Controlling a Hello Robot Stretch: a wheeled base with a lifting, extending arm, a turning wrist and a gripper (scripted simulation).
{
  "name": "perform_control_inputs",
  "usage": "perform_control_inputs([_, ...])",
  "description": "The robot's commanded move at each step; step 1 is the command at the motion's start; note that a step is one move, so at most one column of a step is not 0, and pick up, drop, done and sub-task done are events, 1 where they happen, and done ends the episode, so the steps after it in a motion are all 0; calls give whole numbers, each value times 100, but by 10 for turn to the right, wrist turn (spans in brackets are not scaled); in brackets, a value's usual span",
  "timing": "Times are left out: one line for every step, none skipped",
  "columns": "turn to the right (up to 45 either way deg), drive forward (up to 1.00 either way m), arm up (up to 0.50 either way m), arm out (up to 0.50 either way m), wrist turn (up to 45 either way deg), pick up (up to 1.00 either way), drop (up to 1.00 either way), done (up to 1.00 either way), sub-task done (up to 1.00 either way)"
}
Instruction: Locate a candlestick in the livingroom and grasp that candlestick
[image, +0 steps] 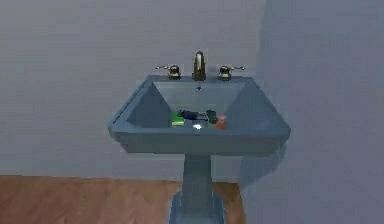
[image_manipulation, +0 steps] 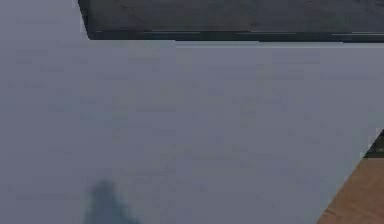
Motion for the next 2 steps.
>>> perform_control_inputs([-450,0,0,0,0,0,0,0,0])
perform_control_inputs([-450,0,0,0,0,0,0,0,0])
